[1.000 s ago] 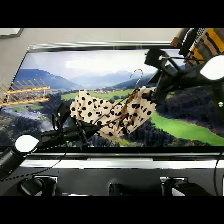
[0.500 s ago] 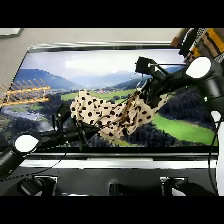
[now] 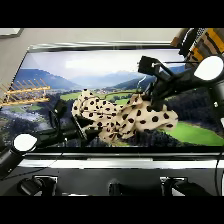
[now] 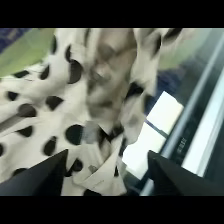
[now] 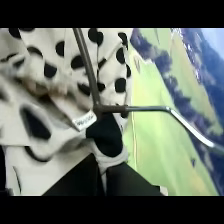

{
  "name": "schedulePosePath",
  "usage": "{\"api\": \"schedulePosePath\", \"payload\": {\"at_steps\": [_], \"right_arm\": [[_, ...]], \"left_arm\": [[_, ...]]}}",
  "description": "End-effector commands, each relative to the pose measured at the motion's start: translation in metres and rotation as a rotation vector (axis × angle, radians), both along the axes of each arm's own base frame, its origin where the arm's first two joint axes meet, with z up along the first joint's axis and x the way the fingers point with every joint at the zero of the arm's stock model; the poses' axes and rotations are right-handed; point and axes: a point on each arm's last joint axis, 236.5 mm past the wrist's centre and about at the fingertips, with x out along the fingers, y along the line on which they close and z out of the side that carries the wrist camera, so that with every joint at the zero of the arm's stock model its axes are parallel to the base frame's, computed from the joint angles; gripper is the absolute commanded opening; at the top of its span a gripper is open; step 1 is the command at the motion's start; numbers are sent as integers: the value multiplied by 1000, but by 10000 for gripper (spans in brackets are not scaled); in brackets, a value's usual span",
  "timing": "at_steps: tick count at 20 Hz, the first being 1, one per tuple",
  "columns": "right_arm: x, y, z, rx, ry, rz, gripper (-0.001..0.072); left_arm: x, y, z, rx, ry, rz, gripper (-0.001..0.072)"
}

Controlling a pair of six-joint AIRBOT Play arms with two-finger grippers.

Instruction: Fold the clothes and pants, and hang the long-sleeved shirts on hangers.

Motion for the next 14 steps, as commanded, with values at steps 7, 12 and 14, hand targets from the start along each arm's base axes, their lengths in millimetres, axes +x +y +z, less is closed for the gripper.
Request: {"api": "schedulePosePath", "payload": {"at_steps": [7,12,14], "right_arm": [[-10,-26,21,29,58,-306,16],[-19,-27,17,37,125,-356,17],[-19,-27,17,45,135,-375,17]], "left_arm": [[52,64,-23,-241,504,424,616],[24,3,-89,-172,739,304,613],[11,-30,-102,-205,794,228,613]]}}
